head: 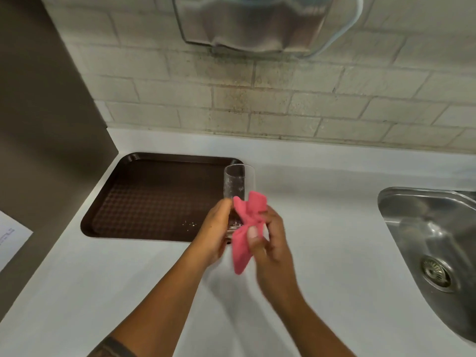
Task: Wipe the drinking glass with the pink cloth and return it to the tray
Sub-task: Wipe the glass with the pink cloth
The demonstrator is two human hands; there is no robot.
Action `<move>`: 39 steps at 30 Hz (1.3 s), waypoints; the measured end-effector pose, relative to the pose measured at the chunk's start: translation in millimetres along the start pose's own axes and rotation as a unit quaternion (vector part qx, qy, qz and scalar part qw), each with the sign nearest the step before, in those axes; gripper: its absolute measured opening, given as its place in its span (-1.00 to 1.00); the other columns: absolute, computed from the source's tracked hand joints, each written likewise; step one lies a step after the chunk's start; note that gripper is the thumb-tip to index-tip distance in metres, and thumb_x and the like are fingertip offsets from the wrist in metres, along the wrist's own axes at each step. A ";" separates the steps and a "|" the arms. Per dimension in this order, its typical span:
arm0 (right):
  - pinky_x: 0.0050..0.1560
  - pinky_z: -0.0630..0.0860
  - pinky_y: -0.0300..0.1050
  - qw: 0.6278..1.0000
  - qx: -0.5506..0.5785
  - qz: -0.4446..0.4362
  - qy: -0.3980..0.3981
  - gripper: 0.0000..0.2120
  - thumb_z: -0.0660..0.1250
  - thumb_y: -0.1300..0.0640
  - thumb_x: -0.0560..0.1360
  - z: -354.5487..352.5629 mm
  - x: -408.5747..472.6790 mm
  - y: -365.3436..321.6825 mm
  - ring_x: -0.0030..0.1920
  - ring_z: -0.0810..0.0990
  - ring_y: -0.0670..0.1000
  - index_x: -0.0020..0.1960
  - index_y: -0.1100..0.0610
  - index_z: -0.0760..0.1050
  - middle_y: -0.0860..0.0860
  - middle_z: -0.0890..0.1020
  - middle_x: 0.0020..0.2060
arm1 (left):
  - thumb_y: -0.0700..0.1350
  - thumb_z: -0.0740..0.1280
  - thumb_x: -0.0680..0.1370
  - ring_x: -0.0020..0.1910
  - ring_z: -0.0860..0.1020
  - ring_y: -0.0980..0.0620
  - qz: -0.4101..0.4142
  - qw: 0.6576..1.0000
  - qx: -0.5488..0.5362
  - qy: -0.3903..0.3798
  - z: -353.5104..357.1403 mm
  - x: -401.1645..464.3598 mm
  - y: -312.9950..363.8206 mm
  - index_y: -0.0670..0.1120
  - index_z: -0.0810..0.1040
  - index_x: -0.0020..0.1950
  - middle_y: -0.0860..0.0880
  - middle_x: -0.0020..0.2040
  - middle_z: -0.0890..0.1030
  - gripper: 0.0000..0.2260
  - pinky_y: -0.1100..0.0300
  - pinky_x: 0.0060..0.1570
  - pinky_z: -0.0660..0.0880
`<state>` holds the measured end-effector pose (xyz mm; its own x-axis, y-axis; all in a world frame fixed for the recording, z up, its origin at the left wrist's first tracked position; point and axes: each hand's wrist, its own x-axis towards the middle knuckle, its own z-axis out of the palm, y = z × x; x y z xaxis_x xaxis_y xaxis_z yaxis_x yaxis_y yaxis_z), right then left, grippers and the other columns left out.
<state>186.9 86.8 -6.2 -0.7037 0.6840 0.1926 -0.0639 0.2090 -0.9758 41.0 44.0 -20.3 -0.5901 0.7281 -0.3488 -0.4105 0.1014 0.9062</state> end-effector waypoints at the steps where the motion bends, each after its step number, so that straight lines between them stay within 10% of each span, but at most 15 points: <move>1: 0.28 0.44 -0.39 0.999 -0.041 -0.019 -0.009 -0.78 0.27 -0.05 0.65 6.5 -4.2 1.6 0.40 0.47 -0.27 0.29 -0.14 0.46 -0.22 0.42 0.45 | -0.07 0.20 0.73 -0.35 0.56 0.10 0.002 1.000 -0.002 -0.004 6.4 -4.5 1.0 0.02 0.63 -0.38 0.10 -0.43 0.60 -0.51 0.20 -0.23 0.51; 6: 0.58 0.32 0.13 0.986 -0.166 -0.031 0.005 -0.45 0.12 -0.13 0.69 16.1 5.0 3.9 0.64 0.22 -0.05 0.65 -0.06 0.16 -0.13 0.22 0.64 | 0.25 0.30 0.63 -0.06 0.70 -0.10 0.040 0.999 -0.002 0.027 18.9 -21.0 2.6 -0.10 0.67 -0.04 -0.14 -0.07 0.72 -0.58 0.00 0.06 0.63; 9: 0.66 -0.01 -0.17 0.976 -0.208 -0.055 -0.030 -0.42 0.03 -0.07 0.75 12.1 21.3 -10.6 0.67 -0.09 -0.22 0.71 -0.07 -0.05 -0.19 -0.02 0.70 | 0.34 0.20 0.67 0.29 0.71 -0.03 0.068 0.997 0.004 0.023 19.7 -23.0 3.2 0.18 0.69 0.29 -0.03 0.26 0.76 -0.60 -0.05 0.34 0.61; 14: 0.15 0.20 -0.75 0.982 -0.185 -0.019 -0.037 -0.41 0.09 -0.06 0.75 -1.2 72.2 -38.6 0.39 0.18 -0.52 0.69 -0.16 -0.08 -0.17 0.06 0.68 | 0.46 0.10 0.62 0.31 0.66 0.20 0.087 0.992 0.088 0.024 25.6 -29.5 4.1 0.33 0.60 0.34 0.16 0.29 0.72 -0.54 0.05 0.38 0.55; 19: 0.20 0.52 -0.33 0.994 -0.102 0.035 -0.002 -0.49 0.11 -0.18 0.70 -13.8 98.5 -44.9 0.29 0.57 -0.11 0.63 -0.17 0.19 -0.12 0.49 0.42 | 0.44 0.08 0.54 -0.03 0.73 0.28 0.097 0.988 0.116 0.016 36.5 -41.5 11.1 0.08 0.62 0.28 0.08 0.04 0.75 -0.40 0.39 -0.08 0.59; 26: 0.28 0.42 -0.49 0.996 -0.032 0.083 -0.016 -0.25 -0.03 -0.45 0.56 -3.4 27.0 -24.1 0.49 0.45 -0.21 0.68 -0.23 -0.02 -0.14 0.36 0.60 | 0.52 0.19 0.52 0.20 0.75 -0.03 0.081 0.994 0.042 0.059 34.0 -30.2 25.0 0.06 0.68 0.26 -0.03 0.17 0.79 -0.35 -0.18 0.34 0.61; 29: 0.41 0.30 -0.49 0.997 0.013 0.073 -0.011 -0.37 0.01 -0.25 0.65 7.1 -2.1 -19.2 0.54 0.27 -0.34 0.68 -0.24 -0.06 -0.25 0.25 0.64 | 0.48 0.18 0.57 0.17 0.75 -0.16 0.066 0.994 0.034 0.074 31.0 -24.6 28.8 -0.02 0.69 0.23 -0.15 0.15 0.78 -0.36 -0.25 0.32 0.61; 33: 0.66 0.15 0.00 0.995 -0.093 -0.014 0.014 -0.45 0.01 0.00 0.73 11.5 -6.9 -16.8 0.67 0.03 -0.18 0.67 -0.24 -0.06 -0.27 0.05 0.68 | 0.42 0.17 0.59 0.18 0.74 -0.12 0.039 0.996 0.029 0.075 34.3 -24.2 27.5 0.03 0.70 0.15 -0.14 0.15 0.76 -0.45 -0.13 0.32 0.63; 39: 0.69 -0.10 0.04 0.948 -0.304 -0.093 -0.028 -0.46 -0.05 0.00 0.75 2.9 51.0 -30.8 0.70 -0.19 -0.08 0.71 -0.02 -0.04 -0.08 -0.07 0.72 | 0.20 0.21 0.70 0.33 0.68 0.04 0.058 0.998 0.000 -0.004 37.2 -28.2 18.4 0.26 0.62 0.26 0.09 0.23 0.76 -0.76 0.09 0.29 0.60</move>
<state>150.9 113.3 33.3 -0.7577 0.5609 0.3336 0.2169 0.6986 -0.6818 75.9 50.6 15.1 -0.6279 0.7403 -0.2402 -0.3404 0.0163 0.9401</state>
